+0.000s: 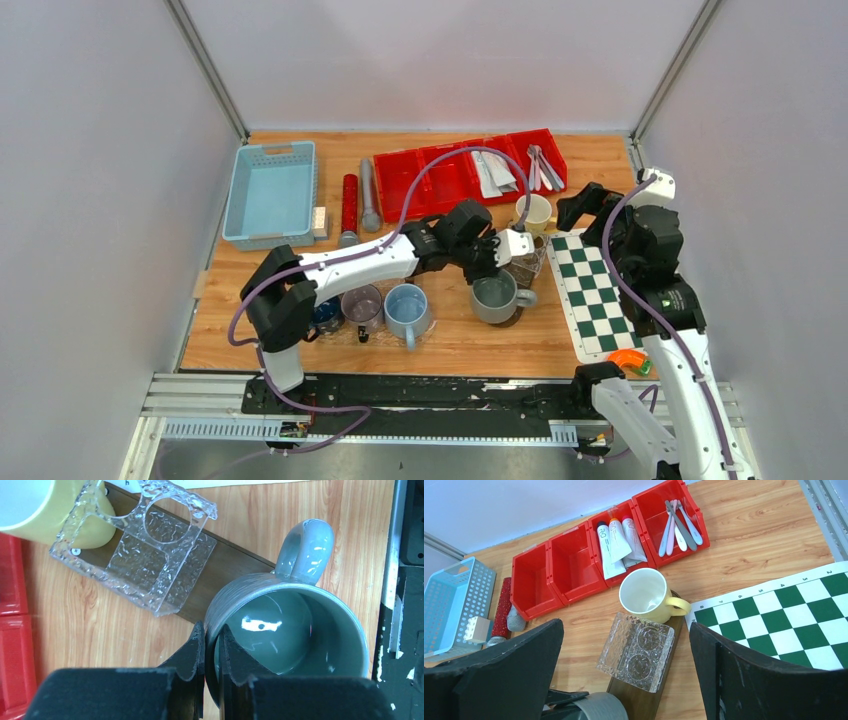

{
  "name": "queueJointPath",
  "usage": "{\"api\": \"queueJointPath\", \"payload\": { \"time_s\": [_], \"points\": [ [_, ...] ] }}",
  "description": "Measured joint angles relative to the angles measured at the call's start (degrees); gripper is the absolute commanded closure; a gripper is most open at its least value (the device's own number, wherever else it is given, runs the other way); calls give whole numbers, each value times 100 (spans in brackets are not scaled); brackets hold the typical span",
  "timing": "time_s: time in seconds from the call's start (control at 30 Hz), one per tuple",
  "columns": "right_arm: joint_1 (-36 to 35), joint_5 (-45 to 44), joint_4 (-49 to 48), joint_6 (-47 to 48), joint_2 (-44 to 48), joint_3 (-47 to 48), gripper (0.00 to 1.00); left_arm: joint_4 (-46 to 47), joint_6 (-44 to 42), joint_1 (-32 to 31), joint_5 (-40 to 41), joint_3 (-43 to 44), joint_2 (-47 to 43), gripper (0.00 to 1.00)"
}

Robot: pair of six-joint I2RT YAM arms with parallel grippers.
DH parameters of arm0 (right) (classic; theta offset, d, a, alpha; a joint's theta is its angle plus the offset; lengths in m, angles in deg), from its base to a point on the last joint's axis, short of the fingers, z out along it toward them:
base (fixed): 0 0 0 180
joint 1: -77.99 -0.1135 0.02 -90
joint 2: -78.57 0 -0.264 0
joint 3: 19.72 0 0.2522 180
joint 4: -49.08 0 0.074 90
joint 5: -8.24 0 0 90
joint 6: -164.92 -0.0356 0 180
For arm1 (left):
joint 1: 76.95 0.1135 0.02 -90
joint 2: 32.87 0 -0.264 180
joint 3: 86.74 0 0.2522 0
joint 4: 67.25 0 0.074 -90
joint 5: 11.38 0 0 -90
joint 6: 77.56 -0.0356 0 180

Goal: Prepare toiletry sets of a toothbrush and toothpaste on the tray
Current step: Place the cup on the tray.

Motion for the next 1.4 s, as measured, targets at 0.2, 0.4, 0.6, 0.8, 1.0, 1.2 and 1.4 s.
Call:
{"api": "queueJointPath", "payload": {
  "time_s": [0.2, 0.4, 0.6, 0.8, 1.0, 1.2, 1.4],
  "points": [
    [0, -39, 0, 37, 92, -33, 0, 81, -63, -74, 2, 22, 236, 94],
    [0, -44, 0, 57, 127, -61, 0, 223, -66, -74, -11, 22, 352, 92],
    [0, -42, 7, 72, 157, -61, 0, 487, -61, -76, -39, 20, 479, 87],
    [0, -42, 11, 76, 208, -61, 0, 621, -57, -83, -46, 17, 483, 74],
    [0, -39, 28, 79, 208, -61, 0, 699, -52, -103, -94, 17, 483, 68],
    [0, -35, 46, 81, 208, -61, 0, 901, -33, -96, -129, 17, 481, 53],
    [0, 31, 133, 81, 203, -59, 0, 1051, 57, -107, -208, 17, 396, 29]
  ]
}}
